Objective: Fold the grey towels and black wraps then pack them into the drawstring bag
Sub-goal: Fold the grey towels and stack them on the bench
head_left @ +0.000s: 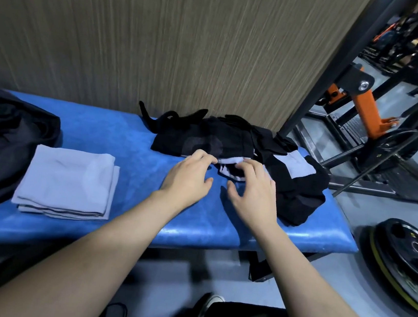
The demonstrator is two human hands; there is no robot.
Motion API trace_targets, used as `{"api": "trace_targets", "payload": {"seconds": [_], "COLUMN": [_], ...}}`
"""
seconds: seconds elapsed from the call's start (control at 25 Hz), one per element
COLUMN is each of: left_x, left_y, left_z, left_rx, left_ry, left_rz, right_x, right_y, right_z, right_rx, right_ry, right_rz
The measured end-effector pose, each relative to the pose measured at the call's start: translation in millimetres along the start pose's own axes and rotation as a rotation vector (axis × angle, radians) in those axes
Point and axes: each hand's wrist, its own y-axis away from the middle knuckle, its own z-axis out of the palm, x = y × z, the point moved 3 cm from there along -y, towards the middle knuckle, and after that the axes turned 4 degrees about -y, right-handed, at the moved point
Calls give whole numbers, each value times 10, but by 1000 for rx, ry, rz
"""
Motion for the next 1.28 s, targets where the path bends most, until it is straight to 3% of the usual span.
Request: {"api": "trace_targets", "payload": {"seconds": [0.16, 0.36, 0.52, 0.64, 0.88, 0.96, 1.16, 1.28], "left_x": [-15, -89, -210, -274, -221, -156, 3, -6], "left_y": [-115, -266, -335, -361, -352, -328, -183, -46], "left_z": [73, 91, 83, 90, 46, -22, -253, -486], "left_rx": [33, 71, 120, 154, 295, 354, 422, 476], "left_ry": [24, 14, 8, -114, -210, -204, -135, -106], "left_rz": [-32, -82, -135, -136, -118, -87, 65, 148], "right_x": [39, 57, 20, 13, -190, -258, -251, -192], "right_y": [-164, -336, -558, -662, -600, -538, -383, -288], "right_z": [20, 85, 148, 230, 34, -102, -435, -570], "right_rx": [97, 104, -18, -101, 160, 224, 173, 126], "right_ry": [-18, 83, -105, -22, 28, -29, -443, -441], "right_rz": [35, 34, 145, 161, 20, -12, 178, 72]}}
